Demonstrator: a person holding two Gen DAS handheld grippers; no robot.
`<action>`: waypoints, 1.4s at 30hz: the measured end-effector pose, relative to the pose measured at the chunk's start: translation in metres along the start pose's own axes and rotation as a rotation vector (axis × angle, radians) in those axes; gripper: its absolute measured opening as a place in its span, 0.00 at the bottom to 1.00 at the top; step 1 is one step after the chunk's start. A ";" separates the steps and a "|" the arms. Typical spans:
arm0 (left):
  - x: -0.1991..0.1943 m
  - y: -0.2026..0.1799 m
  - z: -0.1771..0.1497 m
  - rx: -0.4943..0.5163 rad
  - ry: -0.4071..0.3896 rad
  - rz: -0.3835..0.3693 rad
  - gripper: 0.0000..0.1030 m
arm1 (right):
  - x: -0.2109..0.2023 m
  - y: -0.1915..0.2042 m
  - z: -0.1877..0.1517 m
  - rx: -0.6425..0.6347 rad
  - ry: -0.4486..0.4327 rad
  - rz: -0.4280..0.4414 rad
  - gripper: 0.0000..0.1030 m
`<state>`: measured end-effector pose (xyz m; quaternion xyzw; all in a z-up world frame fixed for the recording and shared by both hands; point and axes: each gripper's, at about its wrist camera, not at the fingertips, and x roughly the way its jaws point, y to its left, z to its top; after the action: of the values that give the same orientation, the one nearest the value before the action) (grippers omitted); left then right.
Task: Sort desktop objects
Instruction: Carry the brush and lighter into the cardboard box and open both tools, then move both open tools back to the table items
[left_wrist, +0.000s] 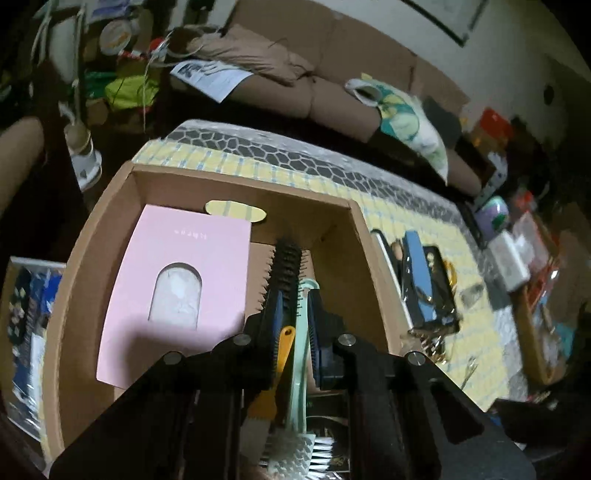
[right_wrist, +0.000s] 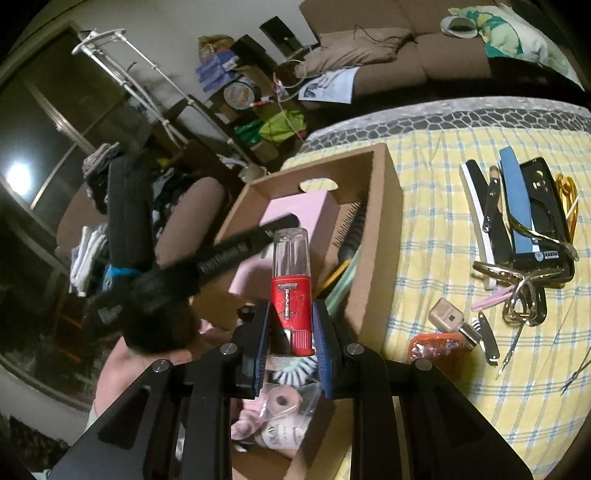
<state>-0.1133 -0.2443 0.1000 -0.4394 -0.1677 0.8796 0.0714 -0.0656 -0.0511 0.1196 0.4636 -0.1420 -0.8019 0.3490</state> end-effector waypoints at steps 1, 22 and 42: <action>-0.003 0.003 0.001 -0.006 0.005 -0.008 0.12 | 0.001 -0.001 0.001 0.002 0.001 -0.003 0.22; -0.096 0.024 -0.051 -0.051 -0.004 0.010 0.45 | 0.041 0.051 -0.040 -0.209 0.202 -0.062 0.22; -0.086 -0.010 -0.050 0.007 0.004 -0.054 0.74 | -0.043 0.027 -0.035 -0.213 0.075 -0.170 0.63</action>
<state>-0.0217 -0.2468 0.1406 -0.4361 -0.1763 0.8771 0.0969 -0.0105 -0.0376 0.1442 0.4637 -0.0031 -0.8214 0.3322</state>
